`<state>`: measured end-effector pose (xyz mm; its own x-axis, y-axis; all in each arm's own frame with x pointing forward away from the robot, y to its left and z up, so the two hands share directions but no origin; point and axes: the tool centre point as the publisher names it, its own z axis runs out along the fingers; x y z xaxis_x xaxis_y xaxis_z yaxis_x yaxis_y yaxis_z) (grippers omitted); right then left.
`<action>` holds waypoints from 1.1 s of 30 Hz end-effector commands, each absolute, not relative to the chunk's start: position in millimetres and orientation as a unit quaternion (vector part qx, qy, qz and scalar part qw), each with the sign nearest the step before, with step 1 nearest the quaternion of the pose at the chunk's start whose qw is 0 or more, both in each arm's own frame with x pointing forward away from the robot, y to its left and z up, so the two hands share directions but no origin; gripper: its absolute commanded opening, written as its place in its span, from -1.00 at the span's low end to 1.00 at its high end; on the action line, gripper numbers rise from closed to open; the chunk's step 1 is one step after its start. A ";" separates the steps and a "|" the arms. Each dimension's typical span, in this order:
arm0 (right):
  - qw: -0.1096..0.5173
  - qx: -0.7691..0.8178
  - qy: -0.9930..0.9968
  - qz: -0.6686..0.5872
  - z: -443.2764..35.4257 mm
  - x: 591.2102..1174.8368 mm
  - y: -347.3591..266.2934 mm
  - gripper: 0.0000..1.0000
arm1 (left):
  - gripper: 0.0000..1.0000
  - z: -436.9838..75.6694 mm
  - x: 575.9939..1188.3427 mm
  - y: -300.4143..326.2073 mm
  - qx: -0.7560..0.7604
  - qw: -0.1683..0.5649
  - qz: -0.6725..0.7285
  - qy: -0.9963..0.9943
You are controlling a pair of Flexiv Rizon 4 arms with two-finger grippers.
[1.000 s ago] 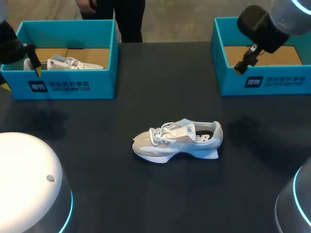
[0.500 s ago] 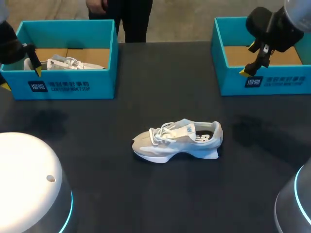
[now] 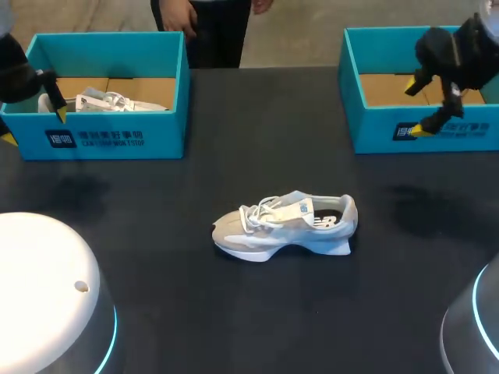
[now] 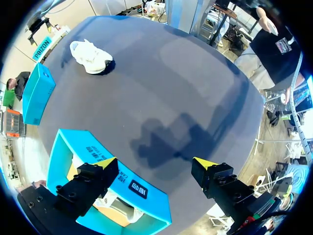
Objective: Take the shoe out of the shoebox, open the shoe tongue, remove and reinsert the insole, then place the shoe into the shoebox
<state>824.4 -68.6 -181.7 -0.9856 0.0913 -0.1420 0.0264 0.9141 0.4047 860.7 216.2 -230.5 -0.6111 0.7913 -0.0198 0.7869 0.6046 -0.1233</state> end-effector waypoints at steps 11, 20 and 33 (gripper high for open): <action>0.056 -0.018 0.954 0.295 -207.6 812.3 -105.2 1.00 | 1.00 -230.6 859.8 216.4 -0.441 0.018 0.059 -0.896; 0.042 -0.050 0.941 0.331 -234.3 794.9 -126.4 1.00 | 1.00 -230.6 859.8 216.4 -0.441 0.018 0.059 -0.896; 0.050 -0.012 0.935 0.351 -267.7 784.3 -155.3 1.00 | 1.00 -230.6 859.8 216.4 -0.441 0.018 0.059 -0.896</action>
